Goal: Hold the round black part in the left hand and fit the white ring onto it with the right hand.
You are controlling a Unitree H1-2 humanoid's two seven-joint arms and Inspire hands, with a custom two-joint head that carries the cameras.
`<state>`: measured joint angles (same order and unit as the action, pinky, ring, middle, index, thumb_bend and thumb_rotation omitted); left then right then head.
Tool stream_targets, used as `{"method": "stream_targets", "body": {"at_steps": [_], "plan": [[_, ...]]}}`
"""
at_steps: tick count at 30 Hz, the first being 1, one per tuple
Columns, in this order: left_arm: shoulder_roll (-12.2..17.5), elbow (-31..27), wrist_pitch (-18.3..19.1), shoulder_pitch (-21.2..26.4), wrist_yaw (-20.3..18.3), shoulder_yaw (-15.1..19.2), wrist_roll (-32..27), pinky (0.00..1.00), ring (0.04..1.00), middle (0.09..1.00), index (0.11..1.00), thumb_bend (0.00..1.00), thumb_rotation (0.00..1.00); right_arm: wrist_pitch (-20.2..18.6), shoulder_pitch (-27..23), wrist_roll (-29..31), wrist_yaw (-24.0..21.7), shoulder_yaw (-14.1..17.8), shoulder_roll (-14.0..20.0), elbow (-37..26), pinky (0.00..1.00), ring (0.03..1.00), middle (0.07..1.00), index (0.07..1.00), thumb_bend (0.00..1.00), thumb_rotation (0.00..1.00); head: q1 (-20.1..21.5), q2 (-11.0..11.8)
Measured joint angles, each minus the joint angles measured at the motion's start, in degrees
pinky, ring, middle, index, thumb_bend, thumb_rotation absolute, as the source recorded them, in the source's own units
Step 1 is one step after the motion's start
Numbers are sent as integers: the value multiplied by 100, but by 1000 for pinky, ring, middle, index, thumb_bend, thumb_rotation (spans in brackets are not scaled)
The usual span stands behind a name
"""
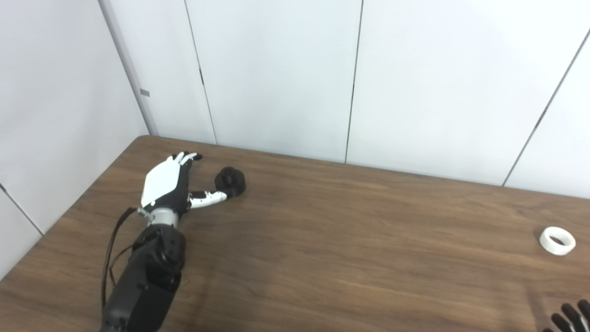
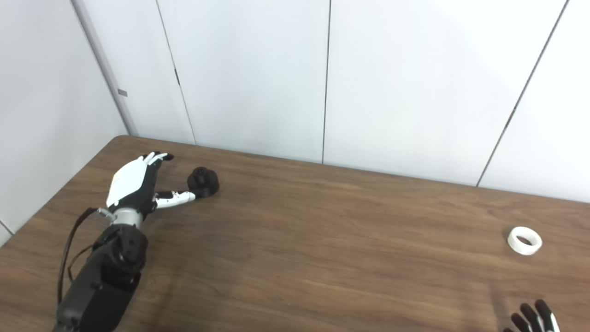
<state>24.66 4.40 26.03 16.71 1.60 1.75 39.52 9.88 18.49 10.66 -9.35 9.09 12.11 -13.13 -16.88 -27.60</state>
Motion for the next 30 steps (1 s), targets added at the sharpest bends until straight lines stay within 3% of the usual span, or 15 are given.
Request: {"method": "stream_targets", "body": {"at_steps": [20, 30], "plan": [[47, 1327, 74, 890, -216, -299, -351, 1000, 999, 954, 858, 965, 399, 173, 54, -92, 0, -14, -59, -19, 873, 931, 976, 995, 488, 1000, 132, 0], [49, 1642, 77, 1069, -280, -459, -475, 1000, 992, 956, 853, 971, 374, 205, 98, -94, 9, -14, -88, -47, 866, 930, 977, 993, 493, 1000, 176, -9]]}}
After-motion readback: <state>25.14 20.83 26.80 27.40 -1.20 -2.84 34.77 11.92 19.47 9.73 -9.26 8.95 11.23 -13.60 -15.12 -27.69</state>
